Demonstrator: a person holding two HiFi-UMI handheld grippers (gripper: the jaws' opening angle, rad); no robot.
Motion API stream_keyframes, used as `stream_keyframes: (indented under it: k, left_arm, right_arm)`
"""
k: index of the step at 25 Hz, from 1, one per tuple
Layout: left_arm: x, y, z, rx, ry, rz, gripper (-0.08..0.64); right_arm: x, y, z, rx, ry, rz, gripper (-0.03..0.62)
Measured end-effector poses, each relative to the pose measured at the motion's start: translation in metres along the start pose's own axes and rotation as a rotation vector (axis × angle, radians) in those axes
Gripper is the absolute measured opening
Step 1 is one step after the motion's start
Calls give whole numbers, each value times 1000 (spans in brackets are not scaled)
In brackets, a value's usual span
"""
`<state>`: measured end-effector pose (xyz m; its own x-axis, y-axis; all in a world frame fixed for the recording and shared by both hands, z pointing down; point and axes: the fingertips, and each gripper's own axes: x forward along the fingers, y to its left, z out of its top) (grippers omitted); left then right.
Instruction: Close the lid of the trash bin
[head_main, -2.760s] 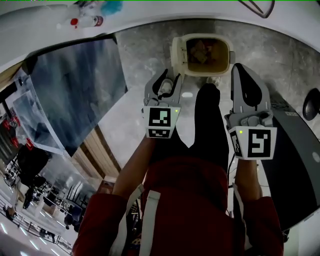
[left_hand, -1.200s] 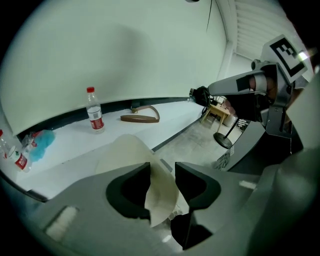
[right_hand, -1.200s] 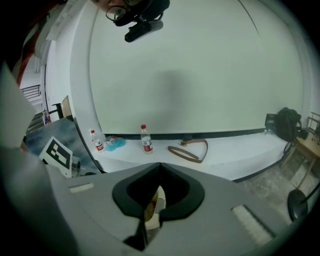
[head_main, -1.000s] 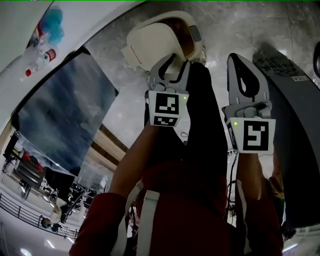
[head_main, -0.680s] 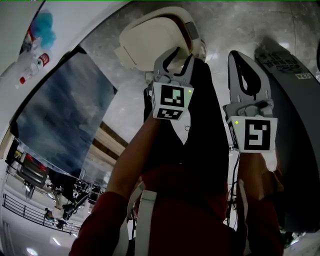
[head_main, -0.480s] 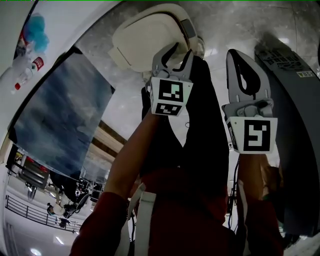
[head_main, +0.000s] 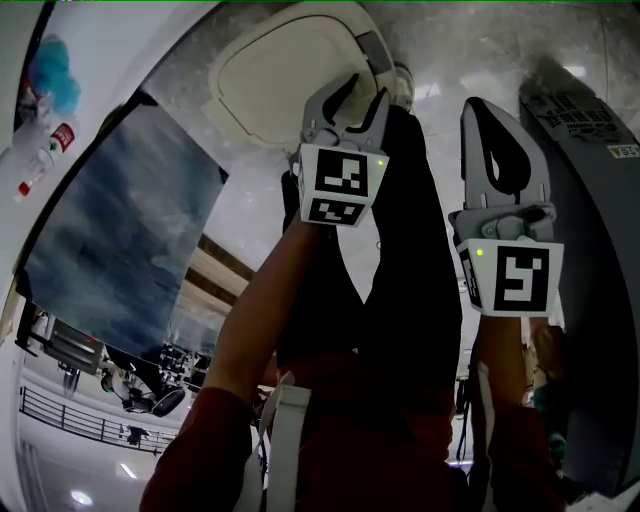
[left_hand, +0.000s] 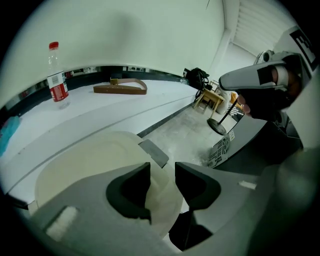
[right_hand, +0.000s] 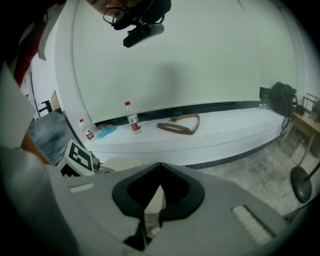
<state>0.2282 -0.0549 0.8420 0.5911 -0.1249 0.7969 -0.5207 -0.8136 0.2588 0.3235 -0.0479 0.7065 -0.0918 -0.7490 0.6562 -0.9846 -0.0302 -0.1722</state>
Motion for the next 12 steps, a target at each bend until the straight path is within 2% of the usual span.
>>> stream_keyframes:
  k: [6,10,12]
  left_arm:
    - [8,1,1,40,-19,17,160]
    - [10,3,1,11,-19,36,153]
    - [11,6,0,-23,-10,49,123]
  right_arm:
    - [6,1,-11,10,18,6,2]
    - [8,5,-12,8,20,12,1]
    - [8,5,-11,6,20,14,2]
